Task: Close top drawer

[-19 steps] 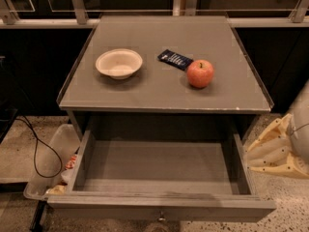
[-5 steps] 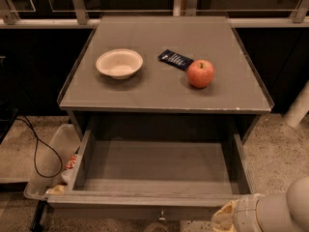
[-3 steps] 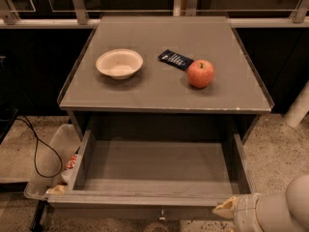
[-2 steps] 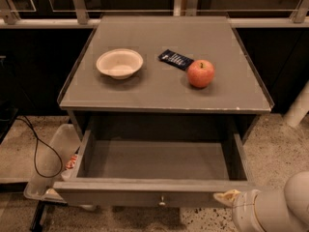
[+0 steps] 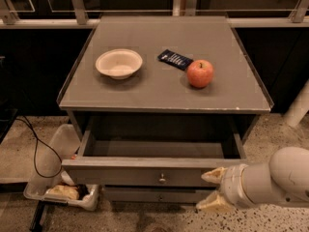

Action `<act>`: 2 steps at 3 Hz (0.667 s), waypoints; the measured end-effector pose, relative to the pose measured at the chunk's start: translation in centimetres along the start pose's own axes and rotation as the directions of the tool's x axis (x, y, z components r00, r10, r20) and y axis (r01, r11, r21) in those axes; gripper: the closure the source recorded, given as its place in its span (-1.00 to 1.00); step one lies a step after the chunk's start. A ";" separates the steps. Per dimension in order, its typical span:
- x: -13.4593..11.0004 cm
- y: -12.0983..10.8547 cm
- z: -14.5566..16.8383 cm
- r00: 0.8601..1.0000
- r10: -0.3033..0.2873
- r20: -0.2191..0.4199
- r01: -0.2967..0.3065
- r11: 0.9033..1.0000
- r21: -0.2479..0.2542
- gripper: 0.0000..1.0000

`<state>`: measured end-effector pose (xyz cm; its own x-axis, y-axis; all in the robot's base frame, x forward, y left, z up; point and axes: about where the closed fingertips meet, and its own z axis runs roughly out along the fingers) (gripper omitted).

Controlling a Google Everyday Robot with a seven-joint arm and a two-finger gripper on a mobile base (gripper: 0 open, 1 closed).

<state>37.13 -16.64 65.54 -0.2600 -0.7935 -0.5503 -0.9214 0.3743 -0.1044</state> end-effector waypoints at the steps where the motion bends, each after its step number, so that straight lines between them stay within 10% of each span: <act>1: -0.8 -4.8 1.2 1.000 -0.003 -0.002 0.003 0.999 0.039 0.32; 2: -0.8 -7.3 1.7 1.000 0.004 -0.011 -0.003 0.998 0.061 0.79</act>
Offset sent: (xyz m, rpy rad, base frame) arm 0.2055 -0.0840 -0.0043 -0.0906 -0.0887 -0.2244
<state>44.59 -17.90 65.32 -0.2665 -0.7973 -0.5415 -0.9013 0.4053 -0.1531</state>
